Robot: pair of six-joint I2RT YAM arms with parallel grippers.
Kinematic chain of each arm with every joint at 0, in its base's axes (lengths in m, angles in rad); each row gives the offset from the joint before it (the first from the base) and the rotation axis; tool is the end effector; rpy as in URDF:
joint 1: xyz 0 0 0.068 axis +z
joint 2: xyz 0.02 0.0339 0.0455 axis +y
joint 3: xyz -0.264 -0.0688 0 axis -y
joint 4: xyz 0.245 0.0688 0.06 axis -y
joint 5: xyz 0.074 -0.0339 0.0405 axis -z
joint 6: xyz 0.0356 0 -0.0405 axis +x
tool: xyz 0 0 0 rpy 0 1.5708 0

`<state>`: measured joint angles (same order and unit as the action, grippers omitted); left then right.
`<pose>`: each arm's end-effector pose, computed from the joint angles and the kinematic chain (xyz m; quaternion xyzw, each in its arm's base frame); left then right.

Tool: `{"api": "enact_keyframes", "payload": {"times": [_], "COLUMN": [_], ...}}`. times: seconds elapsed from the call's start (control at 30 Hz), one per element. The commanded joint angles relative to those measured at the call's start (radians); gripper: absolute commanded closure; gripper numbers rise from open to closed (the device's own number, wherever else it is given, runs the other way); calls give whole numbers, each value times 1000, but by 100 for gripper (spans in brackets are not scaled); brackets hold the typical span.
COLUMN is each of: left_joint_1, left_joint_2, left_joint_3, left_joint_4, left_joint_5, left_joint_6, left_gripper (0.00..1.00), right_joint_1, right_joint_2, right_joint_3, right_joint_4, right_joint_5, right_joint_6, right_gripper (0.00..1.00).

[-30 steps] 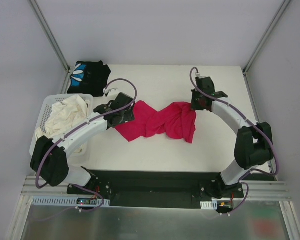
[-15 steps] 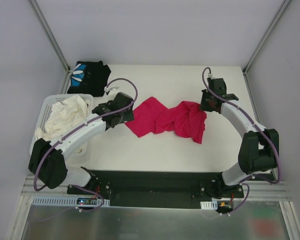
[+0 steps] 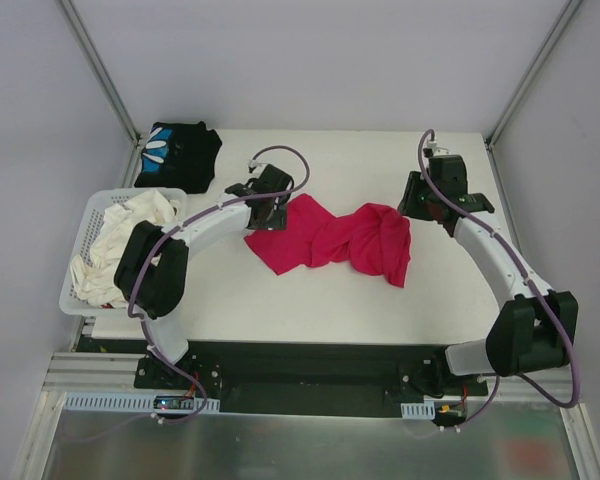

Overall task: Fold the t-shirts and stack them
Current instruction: Flatten out the tshirt

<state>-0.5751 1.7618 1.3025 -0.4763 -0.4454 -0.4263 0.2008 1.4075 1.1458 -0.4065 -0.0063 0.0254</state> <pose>0.3266 -0.1934 0.2324 0.0001 0.9291 0.0379 0.3679 0.3089 0.0631 0.3007 -0.0802 0.8963 0.0520 0.4330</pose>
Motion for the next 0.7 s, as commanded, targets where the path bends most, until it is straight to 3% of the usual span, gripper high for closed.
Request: {"api": "enact_keyframes", "payload": {"times": [0.0,0.67], "left_joint_1": [35,106], "left_joint_2": [33,10], "left_joint_3": [47,-132], "left_joint_4": [4,99], "left_joint_5": [23,186], "left_joint_6": [9,-22], "left_gripper": [4,3], "right_joint_1": [3,0], "right_joint_2": [-77,-142], "right_joint_3": [-4,-5], "right_joint_4": [-29,-23], "right_joint_5": [-1,0], "right_joint_6": [-13,-15], "right_gripper": [64,63]}}
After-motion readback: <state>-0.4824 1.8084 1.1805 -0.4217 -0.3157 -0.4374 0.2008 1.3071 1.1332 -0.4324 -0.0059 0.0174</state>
